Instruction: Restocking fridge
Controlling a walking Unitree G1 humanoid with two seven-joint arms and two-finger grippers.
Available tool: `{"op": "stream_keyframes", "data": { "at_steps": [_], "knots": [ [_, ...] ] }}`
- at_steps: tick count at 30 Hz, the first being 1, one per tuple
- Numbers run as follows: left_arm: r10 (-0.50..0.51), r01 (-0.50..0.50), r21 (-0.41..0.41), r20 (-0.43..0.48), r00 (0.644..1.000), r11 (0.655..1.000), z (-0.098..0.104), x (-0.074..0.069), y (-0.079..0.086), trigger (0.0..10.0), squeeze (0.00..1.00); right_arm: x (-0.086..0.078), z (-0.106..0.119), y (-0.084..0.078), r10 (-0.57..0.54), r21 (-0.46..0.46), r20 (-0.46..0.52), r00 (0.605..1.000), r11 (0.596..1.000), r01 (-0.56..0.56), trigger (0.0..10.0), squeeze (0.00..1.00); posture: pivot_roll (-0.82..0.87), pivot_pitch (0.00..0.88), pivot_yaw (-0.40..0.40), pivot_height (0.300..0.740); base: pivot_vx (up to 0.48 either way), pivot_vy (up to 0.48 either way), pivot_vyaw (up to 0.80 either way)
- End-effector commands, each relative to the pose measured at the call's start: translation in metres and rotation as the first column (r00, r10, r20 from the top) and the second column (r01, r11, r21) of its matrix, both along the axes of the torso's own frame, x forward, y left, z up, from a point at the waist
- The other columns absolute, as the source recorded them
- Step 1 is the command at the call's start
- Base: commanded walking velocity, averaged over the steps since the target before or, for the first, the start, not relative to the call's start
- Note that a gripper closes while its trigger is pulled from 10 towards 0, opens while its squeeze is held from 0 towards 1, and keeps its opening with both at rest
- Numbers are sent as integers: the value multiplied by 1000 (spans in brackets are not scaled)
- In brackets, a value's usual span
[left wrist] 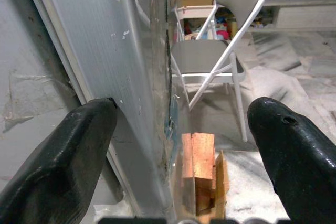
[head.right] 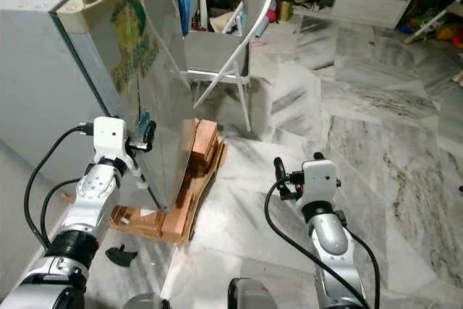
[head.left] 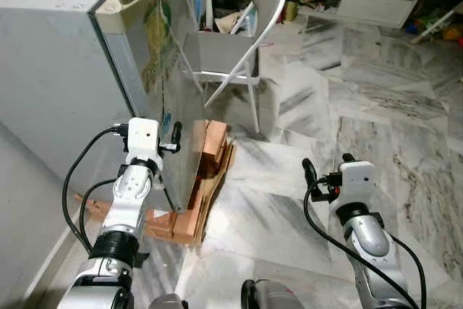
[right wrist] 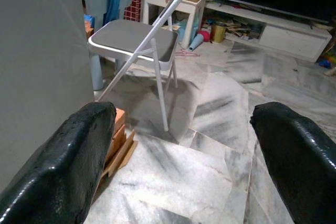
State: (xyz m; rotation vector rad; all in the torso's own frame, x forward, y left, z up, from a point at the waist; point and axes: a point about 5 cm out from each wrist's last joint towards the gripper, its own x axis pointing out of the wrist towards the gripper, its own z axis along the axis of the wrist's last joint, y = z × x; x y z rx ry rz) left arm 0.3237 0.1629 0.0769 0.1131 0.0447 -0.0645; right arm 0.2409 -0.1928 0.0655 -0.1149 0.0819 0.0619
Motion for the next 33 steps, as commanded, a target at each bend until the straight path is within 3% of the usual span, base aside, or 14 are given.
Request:
{"op": "stream_keyframes", "data": {
  "at_steps": [1, 4, 10, 16, 27, 33],
  "knots": [
    [17, -17, 18, -11, 1000, 1000, -1, 1, 5, 10000, 0, -1, 4, -4, -8, -11, 9, 1000, 1000, 8, 10000, 0, -15, 50, -5, 740, 0, 0, 0],
    [59, -58, 46, -24, 998, 997, -5, 1, 11, 10000, 0, -1, 4, -3, -6, -11, 8, 1000, 1000, 6, 10000, 0, -15, 51, -6, 740, 0, 0, 0],
    [70, -70, 14, -12, 997, 997, 0, 7, 12, 10000, 0, 0, 6, -2, 0, -12, 12, 1000, 1000, 0, 10000, 0, -23, 47, -9, 740, 0, 0, 0],
    [-38, 38, -17, 3, 999, 999, 6, 15, -8, 10000, 0, -1, 7, -5, -2, -18, 13, 1000, 1000, 2, 10000, 0, -30, 51, -9, 740, 0, 0, 0],
    [-173, 172, -50, -16, 985, 984, 1, 7, -31, 10000, 0, 1, 8, -5, -13, -16, 14, 1000, 1000, 13, 10000, 0, -24, 68, 0, 740, 0, 0, 0],
    [-151, 150, -30, -33, 988, 988, -3, 9, -28, 10000, 0, 1, 7, -3, -11, -13, 12, 1000, 1000, 11, 10000, 0, -23, 70, 1, 740, 0, 0, 0]
  ]
}}
